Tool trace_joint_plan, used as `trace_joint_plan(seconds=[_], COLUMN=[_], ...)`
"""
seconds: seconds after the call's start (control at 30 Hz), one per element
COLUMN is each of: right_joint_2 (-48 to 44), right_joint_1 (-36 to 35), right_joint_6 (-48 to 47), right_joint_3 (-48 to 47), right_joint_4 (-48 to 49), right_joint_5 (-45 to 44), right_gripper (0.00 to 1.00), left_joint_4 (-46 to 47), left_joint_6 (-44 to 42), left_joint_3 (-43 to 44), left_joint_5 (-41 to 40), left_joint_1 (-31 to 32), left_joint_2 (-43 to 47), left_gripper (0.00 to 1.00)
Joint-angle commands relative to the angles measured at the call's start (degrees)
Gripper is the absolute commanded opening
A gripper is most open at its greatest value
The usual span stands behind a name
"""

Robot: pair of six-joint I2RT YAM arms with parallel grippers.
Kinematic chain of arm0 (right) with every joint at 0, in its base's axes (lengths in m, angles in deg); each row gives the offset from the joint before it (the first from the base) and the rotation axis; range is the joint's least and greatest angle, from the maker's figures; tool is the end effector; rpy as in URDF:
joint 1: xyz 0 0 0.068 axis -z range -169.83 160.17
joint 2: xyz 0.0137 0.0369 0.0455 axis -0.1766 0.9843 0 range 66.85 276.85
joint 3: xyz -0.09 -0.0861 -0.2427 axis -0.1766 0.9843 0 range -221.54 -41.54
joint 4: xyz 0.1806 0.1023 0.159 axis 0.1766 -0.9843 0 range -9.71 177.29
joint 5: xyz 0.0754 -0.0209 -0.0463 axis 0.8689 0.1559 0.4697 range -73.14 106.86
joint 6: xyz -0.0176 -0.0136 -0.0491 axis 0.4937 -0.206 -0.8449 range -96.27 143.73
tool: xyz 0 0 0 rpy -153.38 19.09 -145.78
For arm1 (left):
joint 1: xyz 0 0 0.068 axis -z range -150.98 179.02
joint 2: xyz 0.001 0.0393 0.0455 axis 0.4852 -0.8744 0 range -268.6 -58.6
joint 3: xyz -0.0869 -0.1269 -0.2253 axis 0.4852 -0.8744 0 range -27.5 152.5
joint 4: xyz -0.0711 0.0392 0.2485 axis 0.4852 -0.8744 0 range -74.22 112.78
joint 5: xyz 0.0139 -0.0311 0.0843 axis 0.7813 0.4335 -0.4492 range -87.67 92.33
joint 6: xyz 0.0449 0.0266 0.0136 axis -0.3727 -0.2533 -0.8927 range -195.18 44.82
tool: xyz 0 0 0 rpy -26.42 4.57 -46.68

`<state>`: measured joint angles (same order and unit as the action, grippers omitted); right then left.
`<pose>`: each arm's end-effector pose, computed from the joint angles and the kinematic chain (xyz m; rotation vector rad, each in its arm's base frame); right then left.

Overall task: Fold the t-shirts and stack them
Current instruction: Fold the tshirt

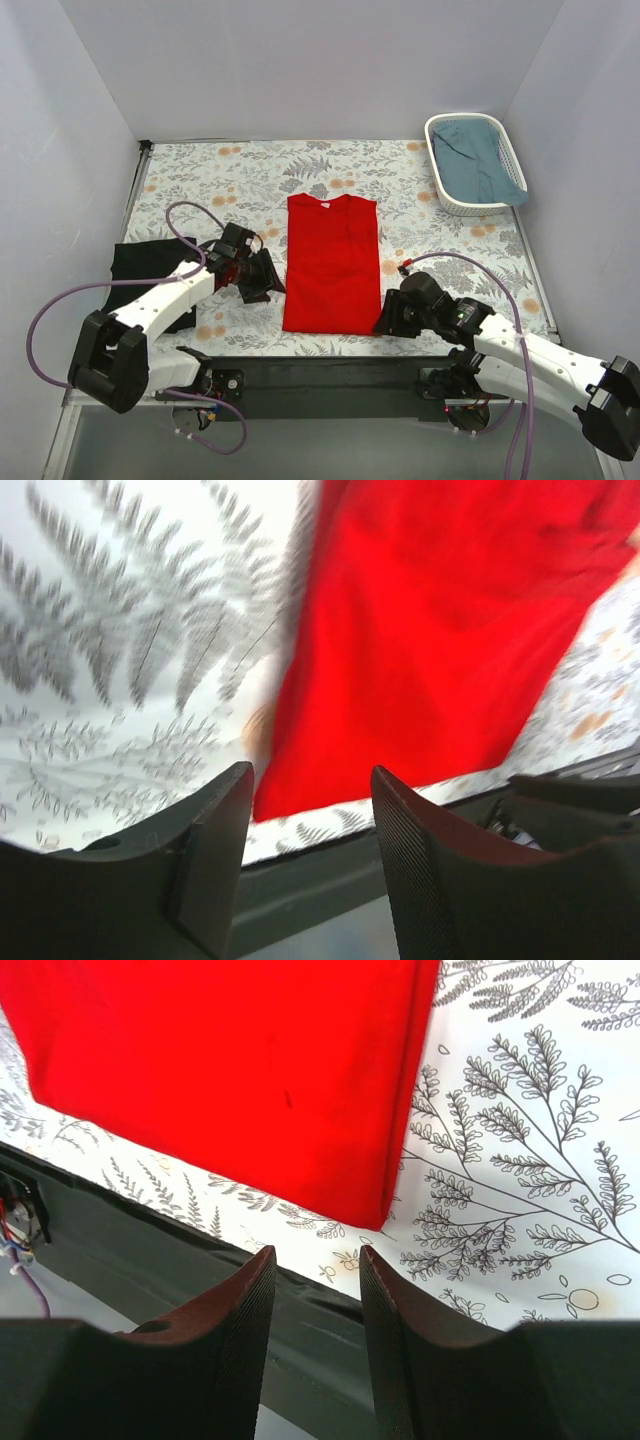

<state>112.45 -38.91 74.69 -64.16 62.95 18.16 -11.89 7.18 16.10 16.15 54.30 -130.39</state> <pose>0.1033 0.1204 0.1812 0.0308 2.5682 0.7875 0.2054 -0.1065 0.2047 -1.3346 2.6338 -0.7859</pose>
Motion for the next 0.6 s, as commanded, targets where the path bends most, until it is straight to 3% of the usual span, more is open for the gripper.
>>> trace_joint_plan(seconds=[0.0, 0.17, 0.57], right_joint_2=[1.2, 1.7, 2.7], right_joint_1=[0.5, 0.8, 2.1], right_joint_6=[1.5, 2.7, 3.7], right_joint_3=[-0.6, -0.1, 2.1], right_joint_4=[-0.7, -0.5, 0.5], right_joint_5=[0.7, 0.4, 0.2], right_gripper=[0.45, 0.43, 0.42], left_joint_4=[-3.2, -3.2, 1.4], left_joint_6=[2.1, 4.1, 7.9], left_joint_3=[-4.0, -6.1, -11.5], left_joint_5=[2.1, 3.1, 5.4], left_joint_1=[1.3, 3.5, 6.9], left_joint_2=[3.0, 4.1, 4.1], left_gripper=[0.48, 0.42, 0.37])
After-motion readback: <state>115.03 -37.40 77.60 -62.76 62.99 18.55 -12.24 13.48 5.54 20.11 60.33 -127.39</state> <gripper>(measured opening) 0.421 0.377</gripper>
